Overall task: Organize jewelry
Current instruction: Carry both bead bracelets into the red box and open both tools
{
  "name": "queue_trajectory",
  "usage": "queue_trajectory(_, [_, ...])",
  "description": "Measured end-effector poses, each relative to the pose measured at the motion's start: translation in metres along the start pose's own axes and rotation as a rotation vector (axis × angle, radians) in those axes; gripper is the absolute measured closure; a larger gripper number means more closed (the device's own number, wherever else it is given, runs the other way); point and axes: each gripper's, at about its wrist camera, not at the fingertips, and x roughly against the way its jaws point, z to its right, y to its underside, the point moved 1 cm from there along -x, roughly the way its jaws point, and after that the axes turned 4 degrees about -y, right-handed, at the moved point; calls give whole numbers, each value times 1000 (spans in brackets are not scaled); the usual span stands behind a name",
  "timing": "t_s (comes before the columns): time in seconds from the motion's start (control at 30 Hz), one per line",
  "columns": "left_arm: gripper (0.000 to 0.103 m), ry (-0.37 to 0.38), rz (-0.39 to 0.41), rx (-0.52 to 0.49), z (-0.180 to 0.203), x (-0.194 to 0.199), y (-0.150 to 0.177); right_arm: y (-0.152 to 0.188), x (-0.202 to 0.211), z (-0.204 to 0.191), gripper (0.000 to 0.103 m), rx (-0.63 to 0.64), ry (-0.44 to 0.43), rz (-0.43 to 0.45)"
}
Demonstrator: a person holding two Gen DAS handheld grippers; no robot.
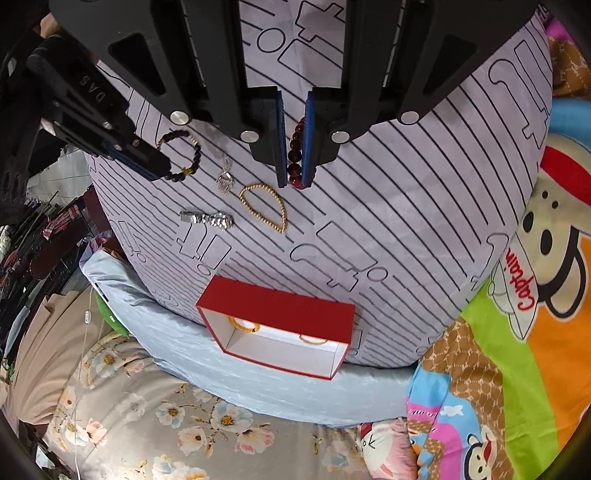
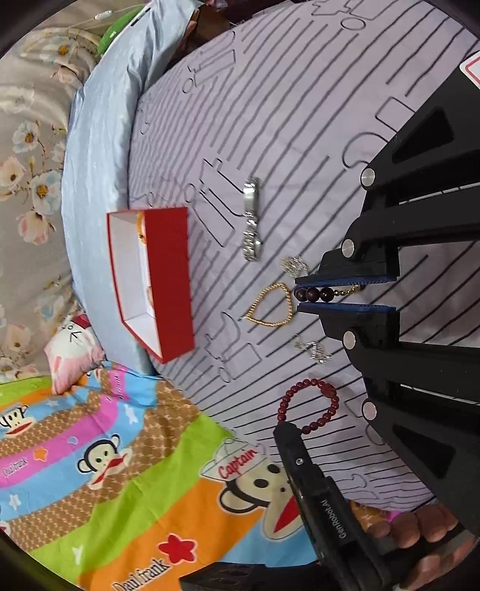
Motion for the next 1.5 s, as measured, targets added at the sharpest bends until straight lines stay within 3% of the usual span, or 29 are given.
queue_trajectory(0.43, [96, 10, 76, -49, 20, 4, -47, -52, 13, 5, 96, 12, 5, 82])
queue_trajectory(0.8, [96, -8, 153, -104, 38, -16, -122, -128, -5, 12, 96, 30, 19, 147])
queue_trajectory(1.13, [96, -57, 181, -120, 43, -61, -188, -201, -54, 18, 96, 41, 18, 171])
queue_trajectory(1.5, [96, -121, 142, -102, 26, -123, -221, -224, -120, 35, 96, 3, 5, 103])
